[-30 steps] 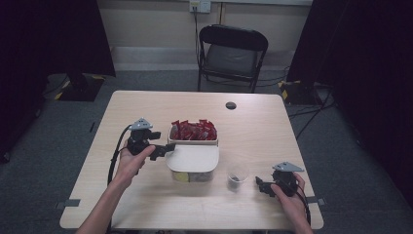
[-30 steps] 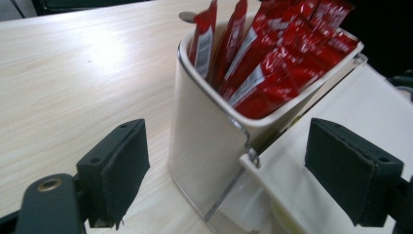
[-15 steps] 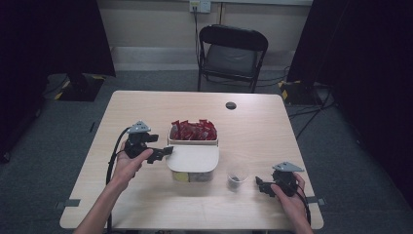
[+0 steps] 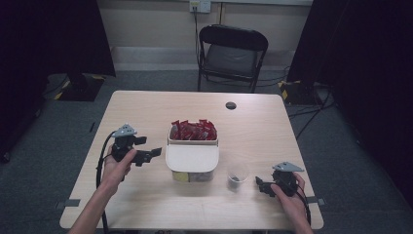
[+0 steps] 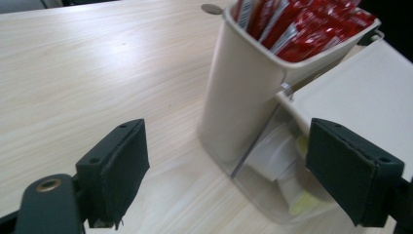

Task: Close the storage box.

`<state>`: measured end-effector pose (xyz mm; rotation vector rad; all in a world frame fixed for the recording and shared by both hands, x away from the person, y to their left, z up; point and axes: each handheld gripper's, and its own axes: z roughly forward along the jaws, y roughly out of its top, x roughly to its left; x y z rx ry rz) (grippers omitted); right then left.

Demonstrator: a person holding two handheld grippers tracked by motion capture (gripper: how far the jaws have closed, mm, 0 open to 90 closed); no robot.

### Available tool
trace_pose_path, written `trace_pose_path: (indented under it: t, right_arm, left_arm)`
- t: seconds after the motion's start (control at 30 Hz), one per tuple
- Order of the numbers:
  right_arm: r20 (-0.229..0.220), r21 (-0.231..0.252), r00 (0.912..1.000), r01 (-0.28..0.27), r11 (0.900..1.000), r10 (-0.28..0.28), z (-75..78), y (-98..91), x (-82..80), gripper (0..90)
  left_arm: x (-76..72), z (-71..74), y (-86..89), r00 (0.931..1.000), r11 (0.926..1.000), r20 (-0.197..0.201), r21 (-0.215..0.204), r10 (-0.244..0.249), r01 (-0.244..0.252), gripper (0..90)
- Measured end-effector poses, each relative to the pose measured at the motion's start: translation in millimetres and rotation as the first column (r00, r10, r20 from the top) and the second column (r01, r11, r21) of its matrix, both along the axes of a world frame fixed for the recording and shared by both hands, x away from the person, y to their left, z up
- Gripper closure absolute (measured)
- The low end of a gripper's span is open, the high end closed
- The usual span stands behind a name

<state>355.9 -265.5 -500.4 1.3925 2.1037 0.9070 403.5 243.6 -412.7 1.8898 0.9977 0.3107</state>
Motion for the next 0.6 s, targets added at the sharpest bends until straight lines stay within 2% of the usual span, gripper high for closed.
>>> trace_pose_path:
  t: [0.03,0.13,0.27,0.3,0.33,0.37,0.47,0.6]
  right_arm:
    - [0.0,0.0,1.0,0.0,1.0,0.0,0.0,0.0,0.0,12.0]
    - [0.0,0.0,1.0,0.0,1.0,0.0,0.0,0.0,0.0,12.0]
    - [0.0,0.0,1.0,0.0,1.0,0.0,0.0,0.0,0.0,12.0]
    - [0.0,0.0,1.0,0.0,1.0,0.0,0.0,0.0,0.0,12.0]
    - [0.0,0.0,1.0,0.0,1.0,0.0,0.0,0.0,0.0,12.0]
    - [0.0,0.0,1.0,0.0,1.0,0.0,0.0,0.0,0.0,12.0]
    - [0.0,0.0,1.0,0.0,1.0,0.0,0.0,0.0,0.0,12.0]
    - [0.0,0.0,1.0,0.0,1.0,0.0,0.0,0.0,0.0,12.0]
  left_arm:
    - [-1.9,-1.3,6.9,0.9999,0.9999,-0.004,0.008,0.015,-0.015,15.5]
    - [-3.6,-3.4,12.6,0.9994,0.9995,-0.009,0.006,0.032,-0.032,15.6]
    - [-7.7,-8.1,22.5,0.9985,0.9982,-0.01,0.029,0.053,-0.053,15.6]
    - [-9.6,-10.6,26.3,0.998,0.997,-0.011,0.048,0.062,-0.061,15.6]
    - [-9.6,-10.6,26.3,0.998,0.997,-0.011,0.048,0.062,-0.061,15.6]
    - [-11.4,-13.0,29.8,0.9978,0.9952,-0.011,0.074,0.065,-0.064,15.6]
    - [-15.3,-14.8,33.3,0.9971,0.9929,-0.005,0.092,0.075,-0.075,15.7]
    - [-21.6,-22.1,41.7,0.9964,0.9895,-0.019,0.12,0.083,-0.08,15.7]
